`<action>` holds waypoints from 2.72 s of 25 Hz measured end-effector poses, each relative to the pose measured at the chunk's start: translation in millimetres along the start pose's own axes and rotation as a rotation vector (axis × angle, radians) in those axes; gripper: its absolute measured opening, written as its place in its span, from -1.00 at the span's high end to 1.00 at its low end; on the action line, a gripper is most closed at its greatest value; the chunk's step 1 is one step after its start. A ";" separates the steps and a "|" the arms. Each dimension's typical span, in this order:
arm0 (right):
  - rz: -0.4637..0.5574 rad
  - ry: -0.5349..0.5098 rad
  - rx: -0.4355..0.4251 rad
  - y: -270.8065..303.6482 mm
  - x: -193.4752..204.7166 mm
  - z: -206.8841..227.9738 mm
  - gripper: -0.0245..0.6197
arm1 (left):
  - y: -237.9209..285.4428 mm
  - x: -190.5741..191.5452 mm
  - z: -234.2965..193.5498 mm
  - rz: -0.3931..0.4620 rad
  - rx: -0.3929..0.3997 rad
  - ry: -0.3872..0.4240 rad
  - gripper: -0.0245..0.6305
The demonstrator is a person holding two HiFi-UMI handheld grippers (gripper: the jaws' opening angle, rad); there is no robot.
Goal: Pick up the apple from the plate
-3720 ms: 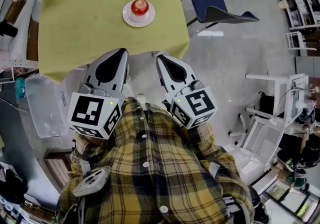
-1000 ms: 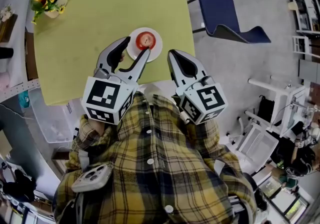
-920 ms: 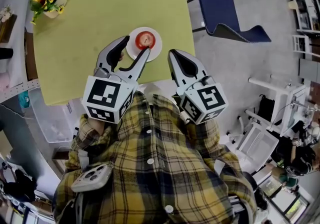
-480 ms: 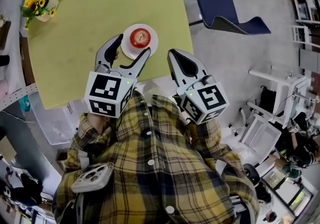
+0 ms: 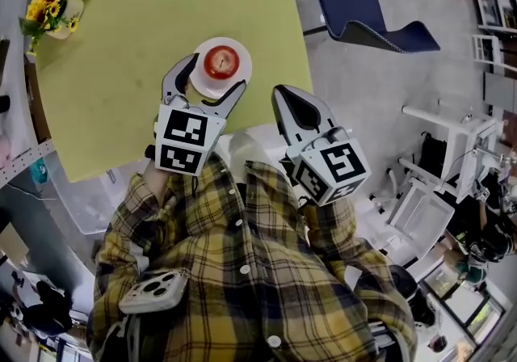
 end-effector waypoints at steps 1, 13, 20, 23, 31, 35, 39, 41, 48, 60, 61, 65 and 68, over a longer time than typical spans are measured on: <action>-0.004 0.004 0.001 1.1 0.7 1.7 0.93 | 5.1 1.5 -1.5 -0.008 -0.003 0.007 -0.27; -0.035 0.068 -0.007 27.2 15.9 22.5 0.94 | 64.4 34.1 -15.0 -0.098 -0.019 0.045 -0.45; -0.055 0.090 -0.023 51.3 25.8 28.3 0.93 | 85.6 51.3 -26.0 -0.128 -0.030 0.069 -0.48; -0.061 0.096 -0.031 55.6 29.0 32.8 0.93 | 90.1 50.9 -25.3 -0.130 -0.035 0.092 -0.48; -0.076 0.099 -0.045 65.1 31.2 29.8 0.93 | 93.2 53.5 -29.5 -0.131 -0.027 0.095 -0.48; -0.089 0.101 -0.049 66.9 35.3 29.9 0.93 | 95.8 57.2 -27.5 -0.144 -0.029 0.099 -0.48; -0.087 0.103 -0.052 67.9 35.2 28.6 0.93 | 96.1 58.0 -28.3 -0.148 -0.026 0.104 -0.47; -0.089 0.106 -0.050 67.3 35.5 32.4 0.93 | 98.3 55.3 -27.7 -0.143 -0.032 0.102 -0.43; -0.091 0.116 -0.047 71.3 34.4 32.7 0.93 | 98.7 54.1 -32.9 -0.134 -0.018 0.083 -0.34; -0.093 0.105 -0.041 76.0 30.0 33.5 0.94 | 95.6 53.1 -37.9 -0.164 -0.046 0.077 -0.33; -0.091 0.104 -0.040 74.6 28.5 33.7 0.93 | 93.1 52.0 -36.9 -0.162 -0.043 0.070 -0.33; -0.074 0.096 -0.038 68.0 22.3 31.4 0.94 | 81.0 48.4 -31.6 -0.155 -0.034 0.047 -0.33; -0.064 0.083 -0.037 63.8 16.1 27.5 0.94 | 70.8 43.4 -29.6 -0.143 -0.038 0.043 -0.33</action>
Point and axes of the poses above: the fingertips, and each gripper's own axes: y forward along the fingers, z to its right, x out of its underside, the point moved 7 cm from there along -y, backward along the fingers, and after that the axes turned 14 degrees about -z, right-handed, at the moved point
